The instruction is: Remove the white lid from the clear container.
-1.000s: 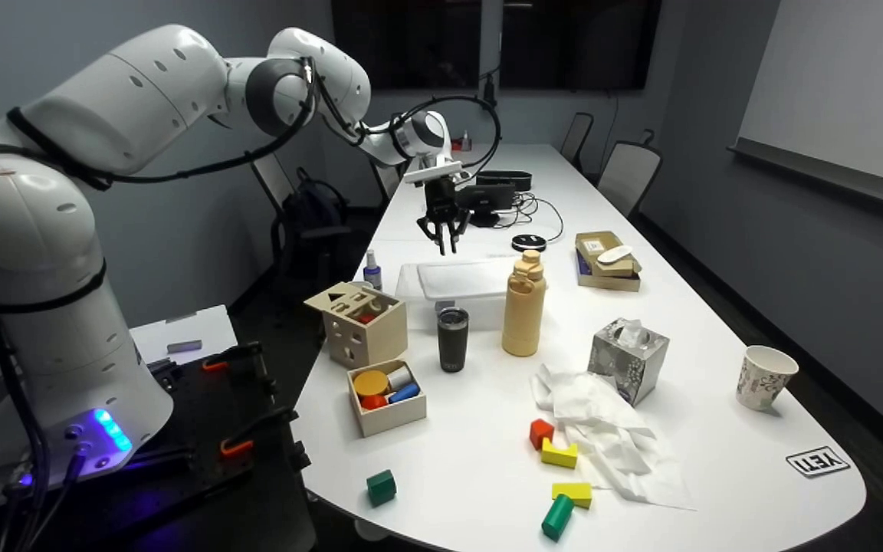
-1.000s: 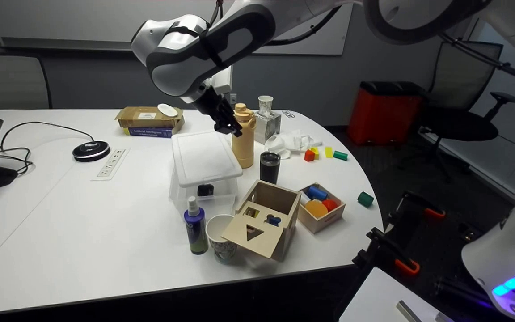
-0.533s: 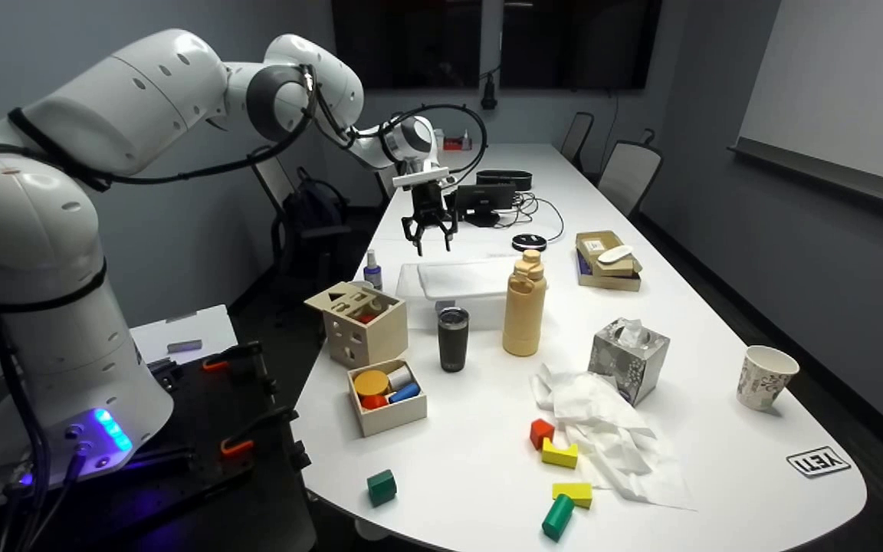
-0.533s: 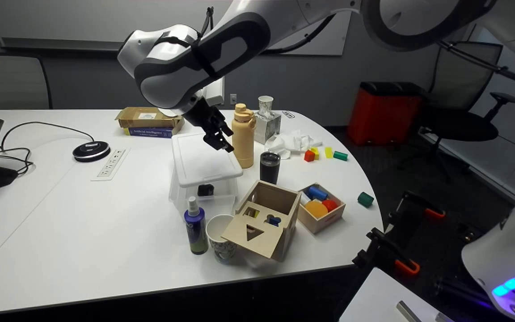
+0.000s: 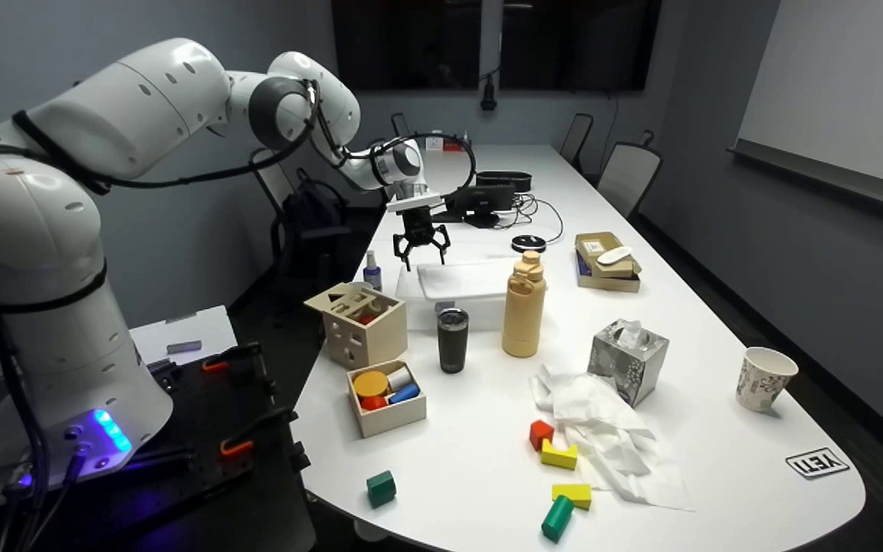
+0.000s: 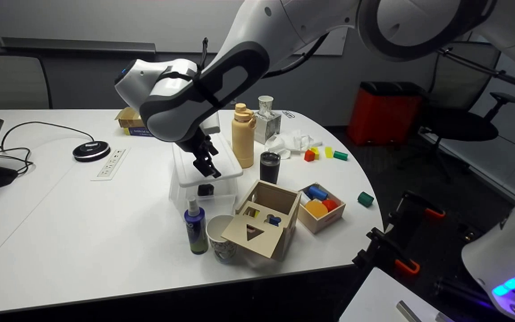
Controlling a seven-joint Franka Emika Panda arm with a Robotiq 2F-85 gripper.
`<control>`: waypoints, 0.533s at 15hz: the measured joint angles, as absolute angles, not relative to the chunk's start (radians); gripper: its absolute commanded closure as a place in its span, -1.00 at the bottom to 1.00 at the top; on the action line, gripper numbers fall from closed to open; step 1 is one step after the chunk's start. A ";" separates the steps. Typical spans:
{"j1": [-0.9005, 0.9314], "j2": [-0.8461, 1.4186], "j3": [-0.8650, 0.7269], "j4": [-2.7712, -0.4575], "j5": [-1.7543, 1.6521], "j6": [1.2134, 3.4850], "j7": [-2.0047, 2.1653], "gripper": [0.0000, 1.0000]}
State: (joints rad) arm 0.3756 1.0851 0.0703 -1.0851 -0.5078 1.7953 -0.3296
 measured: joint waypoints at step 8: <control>0.373 1.089 0.054 -1.174 -0.566 1.991 -0.326 -1.00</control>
